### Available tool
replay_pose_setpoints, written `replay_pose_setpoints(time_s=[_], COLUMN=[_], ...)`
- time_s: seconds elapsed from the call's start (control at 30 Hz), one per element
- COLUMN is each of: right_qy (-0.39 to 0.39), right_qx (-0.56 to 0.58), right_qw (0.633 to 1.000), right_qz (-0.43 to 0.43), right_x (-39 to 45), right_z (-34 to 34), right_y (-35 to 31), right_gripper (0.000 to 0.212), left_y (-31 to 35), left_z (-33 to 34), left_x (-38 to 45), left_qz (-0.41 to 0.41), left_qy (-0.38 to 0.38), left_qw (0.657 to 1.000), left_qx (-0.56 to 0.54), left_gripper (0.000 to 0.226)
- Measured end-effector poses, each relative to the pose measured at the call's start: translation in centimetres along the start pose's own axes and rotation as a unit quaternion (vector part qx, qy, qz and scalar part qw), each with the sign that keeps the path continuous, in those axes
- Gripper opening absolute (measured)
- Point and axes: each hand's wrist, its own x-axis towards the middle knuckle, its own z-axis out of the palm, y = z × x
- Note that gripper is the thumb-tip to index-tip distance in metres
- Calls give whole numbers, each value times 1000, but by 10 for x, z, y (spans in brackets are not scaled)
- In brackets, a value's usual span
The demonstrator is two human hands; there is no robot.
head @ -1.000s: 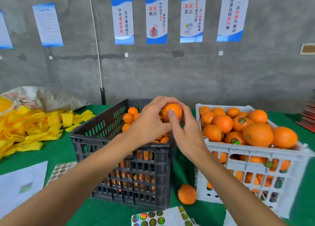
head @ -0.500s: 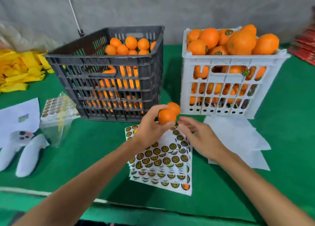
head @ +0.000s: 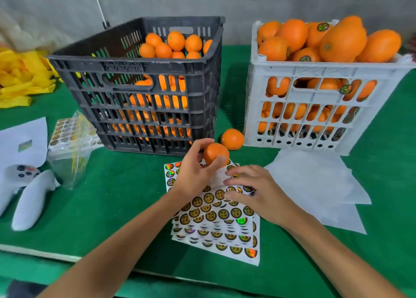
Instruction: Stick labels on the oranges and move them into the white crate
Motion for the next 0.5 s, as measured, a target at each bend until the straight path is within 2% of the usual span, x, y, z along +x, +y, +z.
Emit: replay_pose_setpoints(time_s=[0.17,0.3,0.33,0.4,0.47,0.5], right_qy=[30,63,72,96,125,139], right_qx=[-27,-65,-35,99,244,281], right_qw=[998,986,988,989,962,949], right_qz=[-58,-137,-129,-58,12,35], right_x=[-2,-8,-11,-14,-3,8], right_z=[4,2,3,2,-2,-4], right_y=[-1,-10,-12,-18,-22,-24], right_gripper=[23,11,9,11,20,24], left_y=[1,1,2,2,0,-1], left_z=[-1,-2,-1,0,2,3], left_x=[0,0,-1,-2,-3,-2], left_qz=[-1,-1,-1,-6,3,12], left_qy=[-1,-8,-11,-19,-24,-22], left_qw=[1000,1000,1000,1000,999,999], left_qx=[-6,-14,-14,-12,-23,-30], left_gripper=[46,48,49,49,47,47])
